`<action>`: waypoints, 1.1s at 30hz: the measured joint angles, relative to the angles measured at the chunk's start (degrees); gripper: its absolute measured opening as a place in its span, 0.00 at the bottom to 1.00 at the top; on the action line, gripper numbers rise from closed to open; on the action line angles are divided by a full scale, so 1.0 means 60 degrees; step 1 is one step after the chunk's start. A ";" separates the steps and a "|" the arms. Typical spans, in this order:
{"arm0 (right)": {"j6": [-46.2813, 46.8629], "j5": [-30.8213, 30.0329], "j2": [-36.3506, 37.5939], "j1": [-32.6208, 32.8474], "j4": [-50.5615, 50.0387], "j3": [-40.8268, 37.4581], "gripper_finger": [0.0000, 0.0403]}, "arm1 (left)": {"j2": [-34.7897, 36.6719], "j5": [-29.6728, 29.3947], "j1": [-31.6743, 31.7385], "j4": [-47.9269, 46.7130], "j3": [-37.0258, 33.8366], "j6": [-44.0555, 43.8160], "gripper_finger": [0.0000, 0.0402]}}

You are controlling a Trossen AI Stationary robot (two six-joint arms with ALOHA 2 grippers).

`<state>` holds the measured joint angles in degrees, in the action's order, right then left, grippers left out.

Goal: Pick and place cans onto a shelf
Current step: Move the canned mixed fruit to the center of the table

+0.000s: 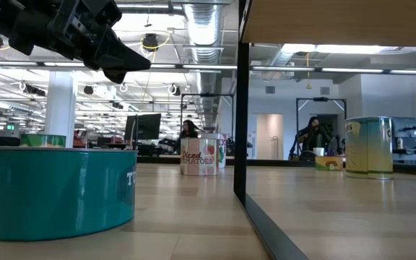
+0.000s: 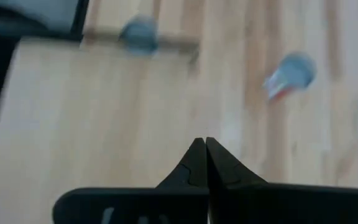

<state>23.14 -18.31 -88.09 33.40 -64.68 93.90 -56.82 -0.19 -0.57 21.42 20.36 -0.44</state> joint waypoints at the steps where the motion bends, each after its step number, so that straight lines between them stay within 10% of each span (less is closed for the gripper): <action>1: -0.0412 -0.0084 0.0274 -0.0240 0.0676 -0.0511 0.00 | -0.0112 0.0007 0.0040 0.0187 -0.0004 0.0072 0.00; 13: -0.3475 0.1078 0.3289 -0.4138 0.7913 -0.6561 0.01 | -0.2269 0.0985 0.1289 0.2699 0.0000 0.0042 0.00; 33: -0.4300 0.3333 0.0094 -0.8300 0.8815 -0.5929 0.06 | -0.2753 0.2217 0.3482 0.2471 0.0098 -0.0281 0.00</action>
<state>-2.66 1.69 -87.53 -16.40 -11.79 58.33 -73.34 13.11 20.33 36.25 20.95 -2.12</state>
